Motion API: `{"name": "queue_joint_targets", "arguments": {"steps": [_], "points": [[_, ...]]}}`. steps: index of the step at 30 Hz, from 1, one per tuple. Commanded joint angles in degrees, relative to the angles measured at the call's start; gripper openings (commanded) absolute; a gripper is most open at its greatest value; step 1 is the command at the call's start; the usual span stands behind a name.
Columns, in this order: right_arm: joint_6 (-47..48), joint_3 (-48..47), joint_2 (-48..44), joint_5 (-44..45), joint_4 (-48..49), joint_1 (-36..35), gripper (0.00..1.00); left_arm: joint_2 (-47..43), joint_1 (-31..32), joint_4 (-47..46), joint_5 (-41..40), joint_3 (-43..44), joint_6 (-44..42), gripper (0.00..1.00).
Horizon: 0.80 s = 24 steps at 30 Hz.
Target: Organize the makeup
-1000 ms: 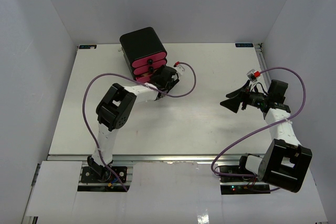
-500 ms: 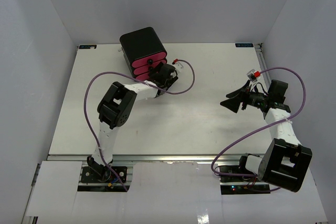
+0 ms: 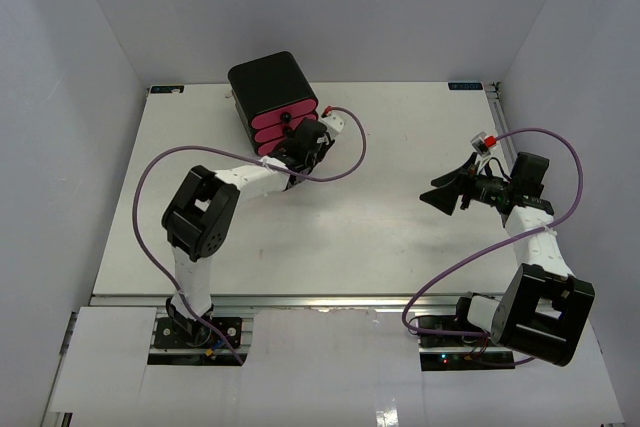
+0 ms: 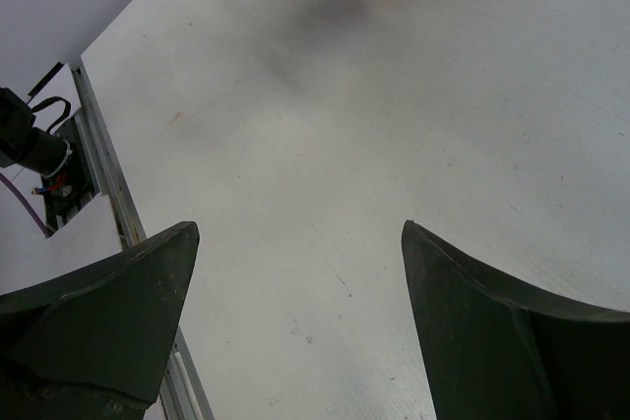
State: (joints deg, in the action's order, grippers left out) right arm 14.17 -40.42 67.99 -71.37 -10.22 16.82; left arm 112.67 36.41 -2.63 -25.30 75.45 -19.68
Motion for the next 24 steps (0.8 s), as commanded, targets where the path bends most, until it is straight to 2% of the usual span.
{"name": "queue_joint_targets", "arguments": {"steps": [1, 5, 13, 24], "points": [[0.86, -0.25, 0.29, -1.50, 0.48, 0.25, 0.90, -2.65, 0.24, 1.07, 2.40, -2.90, 2.60, 0.55], [0.86, -0.18, 0.31, -1.48, 0.46, 0.32, 0.90, -1.21, 0.24, 1.78, 3.79, -3.32, 2.60, 0.52], [0.86, -0.25, 0.46, -1.23, 0.46, 0.32, 0.90, 3.96, -0.23, 2.36, 2.48, 0.12, 0.98, 0.51], [0.86, -0.34, 0.48, -1.23, 0.46, 0.42, 0.90, 7.89, -2.38, 2.27, 0.52, 3.74, -0.17, 0.67]]}}
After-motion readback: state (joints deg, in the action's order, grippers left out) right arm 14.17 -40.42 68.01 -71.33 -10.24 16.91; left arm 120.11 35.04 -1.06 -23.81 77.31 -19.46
